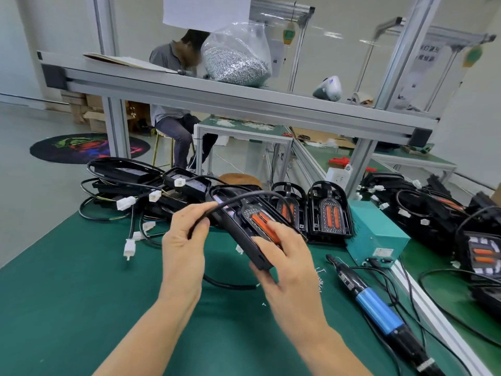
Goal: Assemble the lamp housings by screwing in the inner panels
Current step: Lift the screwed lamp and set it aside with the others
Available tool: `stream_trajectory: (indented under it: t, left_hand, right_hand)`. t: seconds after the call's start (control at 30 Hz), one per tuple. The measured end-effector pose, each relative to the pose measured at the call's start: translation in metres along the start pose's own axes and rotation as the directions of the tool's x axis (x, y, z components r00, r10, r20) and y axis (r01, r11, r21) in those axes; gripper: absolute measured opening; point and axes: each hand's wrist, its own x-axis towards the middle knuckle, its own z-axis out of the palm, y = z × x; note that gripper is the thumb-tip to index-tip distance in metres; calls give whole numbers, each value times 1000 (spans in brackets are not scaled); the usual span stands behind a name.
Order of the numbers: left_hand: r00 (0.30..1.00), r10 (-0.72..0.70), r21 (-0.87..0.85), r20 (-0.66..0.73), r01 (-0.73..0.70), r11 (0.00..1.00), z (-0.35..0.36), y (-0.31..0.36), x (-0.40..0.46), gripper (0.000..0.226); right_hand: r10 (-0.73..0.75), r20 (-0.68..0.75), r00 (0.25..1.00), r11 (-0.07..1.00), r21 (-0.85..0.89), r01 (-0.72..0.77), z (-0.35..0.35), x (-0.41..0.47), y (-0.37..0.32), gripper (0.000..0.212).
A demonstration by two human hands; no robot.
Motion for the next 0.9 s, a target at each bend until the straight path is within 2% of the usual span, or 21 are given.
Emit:
stream_trajectory:
  t: [0.17,0.27,0.37,0.43,0.5,0.6,0.67,0.73,0.8,0.9]
  left_hand:
    - [996,-89,-83,2,89,993,21,7,-7,37]
    - [989,-147,-140,1,146,979,33,13,-11,32]
    - [982,-186,-146,-37,179,973,42,14,-10,56]
    - [966,-248,-188,-70,232,954,44,15,-4,57]
    - [948,-308,-237,-85,281,930,43,15,4,38]
    - [931,-358,-279,-66,328,903,36,16,15,20]
    - [923,-382,-282,-43,355,891,29,17,22,19]
    - [911,-413,-273,2,398,876,23,19,26,15]
    - [903,-422,-220,75,428,876,18,22,28,10]
    - [873,-405,-83,273,441,894,16,31,32,8]
  right_hand:
    - [-29,-39,999,977,-214,20,2,13,-12,61]
    - [-75,-94,993,952,-301,44,4,20,-18,62]
    - [-127,-96,987,942,-324,90,8,22,-21,55]
    - [-138,-54,989,944,-310,115,9,19,-21,56]
    - [-147,30,989,963,-224,150,4,17,-18,58]
    - [-160,166,973,985,94,146,-17,18,-14,57]
    - [-136,143,980,967,234,100,-36,23,-12,56]
    - [-68,25,997,969,239,60,-52,35,-5,55]
    - [36,-39,999,985,172,-29,-63,50,4,63]
    - [117,33,993,991,62,-119,-72,71,22,82]
